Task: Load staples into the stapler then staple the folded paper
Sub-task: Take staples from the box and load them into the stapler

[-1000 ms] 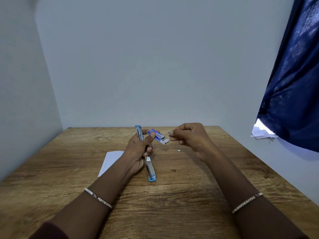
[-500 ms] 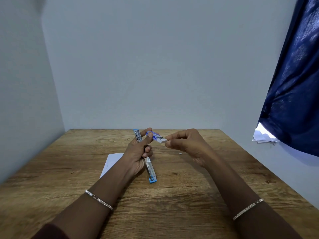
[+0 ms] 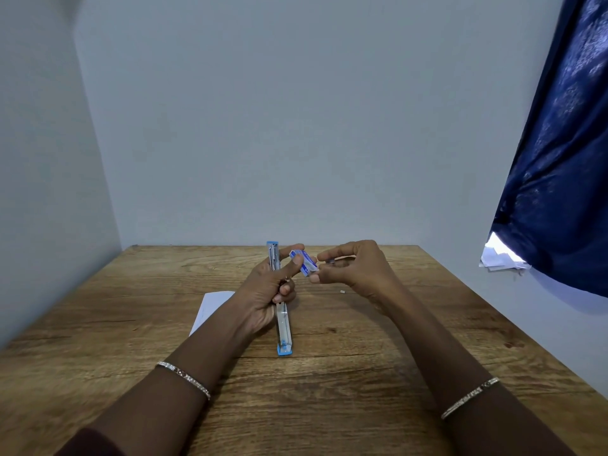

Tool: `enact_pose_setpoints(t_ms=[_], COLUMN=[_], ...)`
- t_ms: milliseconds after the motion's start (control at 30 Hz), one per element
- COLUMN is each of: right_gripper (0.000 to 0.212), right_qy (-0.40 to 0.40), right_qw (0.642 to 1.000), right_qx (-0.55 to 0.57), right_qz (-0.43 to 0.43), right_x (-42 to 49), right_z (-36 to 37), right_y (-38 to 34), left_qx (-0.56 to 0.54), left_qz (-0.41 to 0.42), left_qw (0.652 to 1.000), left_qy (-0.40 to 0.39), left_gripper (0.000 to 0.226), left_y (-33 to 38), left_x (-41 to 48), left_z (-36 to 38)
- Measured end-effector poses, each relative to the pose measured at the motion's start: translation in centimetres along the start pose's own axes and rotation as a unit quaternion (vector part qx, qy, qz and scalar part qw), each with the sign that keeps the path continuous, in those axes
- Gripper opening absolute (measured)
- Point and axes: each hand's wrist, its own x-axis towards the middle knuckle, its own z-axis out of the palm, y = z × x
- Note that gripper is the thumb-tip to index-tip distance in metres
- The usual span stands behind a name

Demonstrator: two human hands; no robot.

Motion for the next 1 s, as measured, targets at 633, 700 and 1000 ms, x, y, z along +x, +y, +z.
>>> enact_pose_setpoints(t_ms=[633,700,1000], right_gripper=[0.037,0.040,0.040], right_qy=[-0.141,-0.159,-0.215], right_qw=[0.965,0.941,0.897], right_qx=[-0.213,-0.298,-0.388], right_qz=[-0.060,-0.035,0.001], right_x=[-0.4,-0.4,-0.4], right_z=[-3.8,-3.8,-3.2], right_y=[-1.2,-1.0,-0.5], left_qx=[0.093,0.083,0.074], left_qz=[-0.096,-0.104,-0.103], left_qw=[0.991,0.991,0.992], left_qy=[-0.012,-0.002,0.020], left_gripper=[0.049,0.058,0.061], left_y=[0.1,0.2,0.2], left_x=[-0.2,-0.1,-0.1], left_z=[0.3,0.3,0.2])
